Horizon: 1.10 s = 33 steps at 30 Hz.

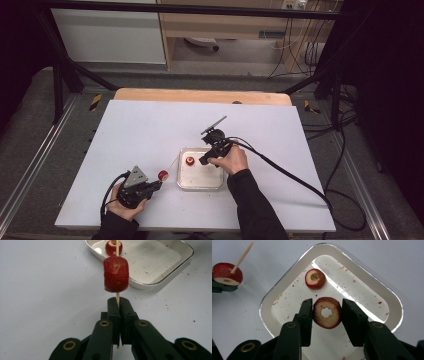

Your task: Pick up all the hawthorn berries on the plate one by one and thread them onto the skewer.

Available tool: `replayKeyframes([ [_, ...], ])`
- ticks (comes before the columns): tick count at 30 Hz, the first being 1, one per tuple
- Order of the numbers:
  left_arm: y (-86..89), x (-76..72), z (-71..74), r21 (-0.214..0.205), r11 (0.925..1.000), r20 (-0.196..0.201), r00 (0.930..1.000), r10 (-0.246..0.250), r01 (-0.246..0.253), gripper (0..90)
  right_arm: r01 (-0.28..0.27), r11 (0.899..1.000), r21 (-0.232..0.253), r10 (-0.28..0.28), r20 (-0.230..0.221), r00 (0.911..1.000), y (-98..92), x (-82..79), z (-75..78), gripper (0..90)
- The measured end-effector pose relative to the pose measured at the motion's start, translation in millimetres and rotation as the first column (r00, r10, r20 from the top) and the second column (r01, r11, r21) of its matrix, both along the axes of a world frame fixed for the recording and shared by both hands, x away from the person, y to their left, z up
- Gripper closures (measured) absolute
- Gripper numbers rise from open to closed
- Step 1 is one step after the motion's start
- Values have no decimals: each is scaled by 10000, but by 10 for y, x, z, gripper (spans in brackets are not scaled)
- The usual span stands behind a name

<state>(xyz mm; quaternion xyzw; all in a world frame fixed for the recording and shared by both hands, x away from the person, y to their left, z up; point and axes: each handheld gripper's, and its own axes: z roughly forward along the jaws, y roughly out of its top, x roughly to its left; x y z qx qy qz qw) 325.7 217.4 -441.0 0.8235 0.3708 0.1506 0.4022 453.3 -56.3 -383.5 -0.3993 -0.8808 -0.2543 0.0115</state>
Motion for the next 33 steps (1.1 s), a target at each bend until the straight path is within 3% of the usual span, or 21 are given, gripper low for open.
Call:
replayKeyframes([
  [10, -5, -9, 10, -117, 9999, 103, 9999, 63, -62, 881, -22, 9982, 592, 2, 342, 9994, -116, -113, 123, 624],
  [14, -19, -17, 17, -144, 9999, 151, 9999, 56, -54, 881, 114, 9931, 1169, -169, 462, 9988, -218, -166, 117, 624],
  [18, -35, -24, 20, -161, 9998, 208, 9998, 68, -65, 881, 305, 9816, 1886, -434, 649, 9969, -316, -238, 84, 624],
  [20, -42, -28, 21, -163, 9999, 223, 9997, 60, -57, 881, 396, 9716, 2332, -579, 723, 9957, -355, -269, 62, 624],
  [25, -68, -42, 25, -223, 9997, 289, 9996, 62, -55, 881, 633, 9339, 3519, -1045, 992, 9896, -443, -359, -11, 624],
  [29, -97, -53, 27, -220, 9998, 326, 9995, 37, -30, 881, 785, 8943, 4405, -1433, 1158, 9829, -477, -418, -69, 624],
  [31, -109, -58, 29, -219, 9998, 350, 9994, 26, -18, 881, 896, 8694, 4860, -1673, 1188, 9787, -490, -445, -94, 624],
  [33, -121, -62, 30, -236, 9997, 359, 9994, 21, -12, 881, 965, 8560, 5079, -1861, 1287, 9741, -495, -460, -118, 624],
])
